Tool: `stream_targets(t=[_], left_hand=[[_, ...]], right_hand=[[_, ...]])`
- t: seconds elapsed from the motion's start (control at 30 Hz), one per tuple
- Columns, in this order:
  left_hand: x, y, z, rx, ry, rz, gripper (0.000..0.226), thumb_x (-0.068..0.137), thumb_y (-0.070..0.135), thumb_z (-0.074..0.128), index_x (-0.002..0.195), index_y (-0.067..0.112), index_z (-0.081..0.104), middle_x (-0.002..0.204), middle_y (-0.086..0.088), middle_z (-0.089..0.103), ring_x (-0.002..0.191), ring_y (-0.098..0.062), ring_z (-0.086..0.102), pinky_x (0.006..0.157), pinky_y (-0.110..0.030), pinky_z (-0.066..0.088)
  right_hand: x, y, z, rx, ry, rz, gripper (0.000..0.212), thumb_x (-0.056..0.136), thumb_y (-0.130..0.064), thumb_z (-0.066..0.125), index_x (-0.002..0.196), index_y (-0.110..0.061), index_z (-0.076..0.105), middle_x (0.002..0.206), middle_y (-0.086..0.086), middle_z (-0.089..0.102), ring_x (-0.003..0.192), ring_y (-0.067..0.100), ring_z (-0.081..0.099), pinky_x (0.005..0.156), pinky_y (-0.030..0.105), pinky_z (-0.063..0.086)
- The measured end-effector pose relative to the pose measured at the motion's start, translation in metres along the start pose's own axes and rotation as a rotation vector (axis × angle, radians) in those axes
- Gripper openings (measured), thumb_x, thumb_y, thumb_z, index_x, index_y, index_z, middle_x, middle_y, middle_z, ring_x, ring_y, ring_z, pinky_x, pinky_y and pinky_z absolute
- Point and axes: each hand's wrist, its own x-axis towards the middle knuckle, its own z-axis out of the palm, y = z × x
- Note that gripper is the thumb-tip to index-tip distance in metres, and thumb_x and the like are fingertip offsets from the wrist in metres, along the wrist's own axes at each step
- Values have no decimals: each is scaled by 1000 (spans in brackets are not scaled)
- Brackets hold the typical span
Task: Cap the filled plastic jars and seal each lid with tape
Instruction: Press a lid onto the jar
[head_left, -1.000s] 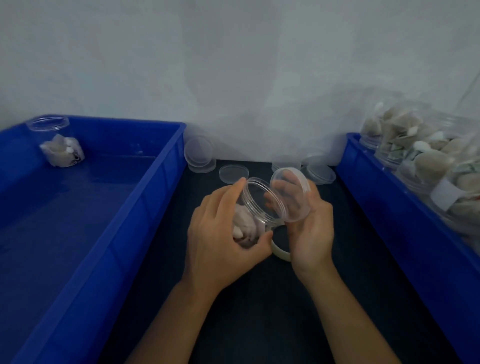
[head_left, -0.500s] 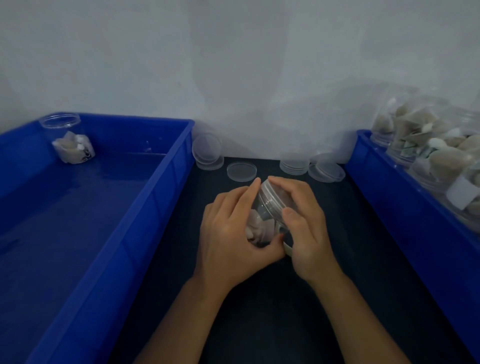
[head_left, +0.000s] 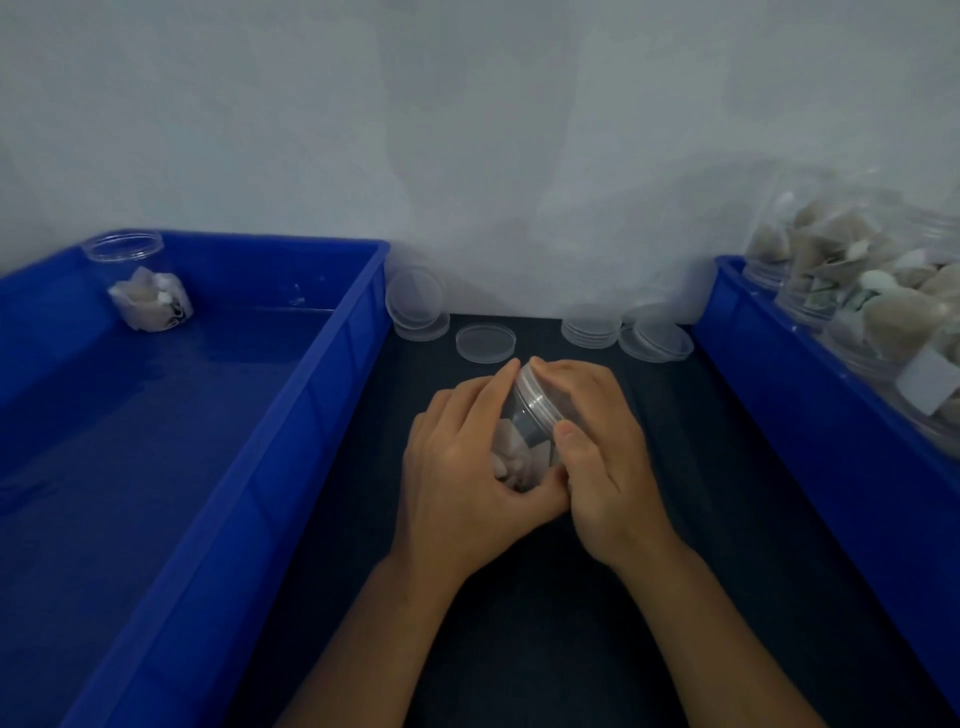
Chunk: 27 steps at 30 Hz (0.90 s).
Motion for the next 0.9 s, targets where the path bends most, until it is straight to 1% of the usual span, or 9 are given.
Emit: stream_targets(t=[0.1, 0.23, 0.3, 0.37, 0.47, 0.6, 0.67, 0.77, 0.9], left_hand=[[1, 0, -1, 11, -21, 0, 82, 85, 57, 74, 152, 15, 54, 132, 8, 65, 114, -9, 61, 92, -39, 52], [3, 0, -3, 17, -79, -18, 81, 86, 60, 73, 154, 23, 50, 131, 15, 61, 112, -5, 58, 91, -34, 50], [4, 0, -4, 38, -111, -35, 83, 86, 64, 71, 156, 26, 46, 133, 17, 58, 114, -3, 56, 92, -33, 49], [4, 1, -4, 41, -126, -61, 86, 85, 69, 69, 156, 28, 44, 137, 17, 57, 118, -3, 55, 94, -34, 50], [5, 2, -5, -7, -137, -101, 89, 81, 73, 69, 155, 30, 45, 137, 16, 58, 121, -6, 58, 97, -40, 53], [5, 5, -7, -80, -147, -165, 81, 85, 67, 73, 155, 37, 43, 133, 23, 58, 116, 1, 61, 93, -36, 58], [5, 5, -8, -83, -144, -173, 82, 85, 64, 75, 155, 36, 42, 134, 23, 58, 116, 2, 61, 93, -35, 59], [5, 7, -9, -83, -151, -174, 81, 83, 63, 76, 152, 34, 45, 131, 22, 59, 113, 2, 62, 91, -34, 59], [5, 8, -10, -90, -132, -185, 77, 85, 60, 77, 150, 31, 48, 127, 20, 61, 111, 0, 64, 89, -34, 59]], right_hand=[[0, -2, -1, 20, -11, 18, 49, 99, -26, 41, 143, -18, 59, 137, -1, 54, 128, 23, 57, 101, 24, 47], [0, -2, -3, 87, 5, 53, 46, 103, -28, 43, 147, -23, 55, 142, -4, 57, 133, 27, 57, 105, 40, 51], [-1, -1, -4, 128, 14, 109, 51, 103, -31, 43, 153, -25, 49, 149, -11, 55, 140, 22, 53, 111, 46, 48], [-2, 0, -4, 174, 3, 149, 56, 101, -33, 43, 156, -27, 46, 153, -14, 53, 144, 18, 50, 113, 50, 46], [-2, -2, -4, 225, -34, 166, 56, 99, -30, 44, 154, -28, 48, 151, -9, 55, 142, 24, 52, 111, 57, 47], [-1, -4, -5, 168, 2, 152, 53, 95, -34, 51, 148, -27, 54, 144, -7, 59, 136, 25, 55, 108, 54, 49], [-1, -4, -4, 96, 29, 153, 50, 96, -43, 55, 144, -30, 55, 137, -11, 59, 130, 22, 58, 103, 50, 53], [-1, -6, -3, 21, 54, 208, 54, 93, -59, 60, 141, -34, 55, 129, -14, 57, 123, 17, 58, 96, 46, 55], [-2, -7, -5, 18, 14, 222, 62, 92, -65, 55, 148, -37, 51, 133, -19, 55, 129, 12, 56, 102, 41, 53]])
